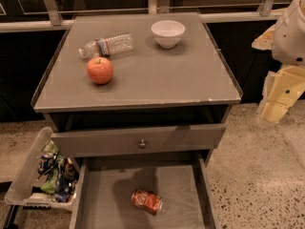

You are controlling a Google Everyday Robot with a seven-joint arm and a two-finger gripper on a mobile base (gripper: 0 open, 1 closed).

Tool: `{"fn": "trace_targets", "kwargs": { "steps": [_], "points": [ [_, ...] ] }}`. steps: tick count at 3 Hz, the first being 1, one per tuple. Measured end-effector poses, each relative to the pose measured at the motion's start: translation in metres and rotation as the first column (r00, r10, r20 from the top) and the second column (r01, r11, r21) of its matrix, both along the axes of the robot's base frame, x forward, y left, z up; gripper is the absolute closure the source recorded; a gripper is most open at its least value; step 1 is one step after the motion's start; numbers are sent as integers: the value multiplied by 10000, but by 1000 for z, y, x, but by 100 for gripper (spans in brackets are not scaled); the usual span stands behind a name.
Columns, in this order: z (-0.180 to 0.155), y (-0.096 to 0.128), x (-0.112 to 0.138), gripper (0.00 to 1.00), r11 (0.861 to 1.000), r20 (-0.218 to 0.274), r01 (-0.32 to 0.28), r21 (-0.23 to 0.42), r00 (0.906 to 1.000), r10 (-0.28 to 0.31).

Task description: Pick coke can from middle drawer and place on counter

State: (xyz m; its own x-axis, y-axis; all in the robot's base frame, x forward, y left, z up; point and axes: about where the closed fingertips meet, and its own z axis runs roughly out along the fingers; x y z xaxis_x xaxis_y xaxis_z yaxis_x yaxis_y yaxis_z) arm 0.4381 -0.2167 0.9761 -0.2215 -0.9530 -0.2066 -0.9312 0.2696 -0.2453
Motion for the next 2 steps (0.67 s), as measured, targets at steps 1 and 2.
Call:
{"fn": "trace_targets", "kwargs": {
  "steps": [1, 2],
  "points": [
    [0, 0, 0, 0, 10000, 0, 0, 0, 10000, 0],
    [-6, 4, -3, 0, 9999, 28, 12, 142, 10000, -13]
  ]
}}
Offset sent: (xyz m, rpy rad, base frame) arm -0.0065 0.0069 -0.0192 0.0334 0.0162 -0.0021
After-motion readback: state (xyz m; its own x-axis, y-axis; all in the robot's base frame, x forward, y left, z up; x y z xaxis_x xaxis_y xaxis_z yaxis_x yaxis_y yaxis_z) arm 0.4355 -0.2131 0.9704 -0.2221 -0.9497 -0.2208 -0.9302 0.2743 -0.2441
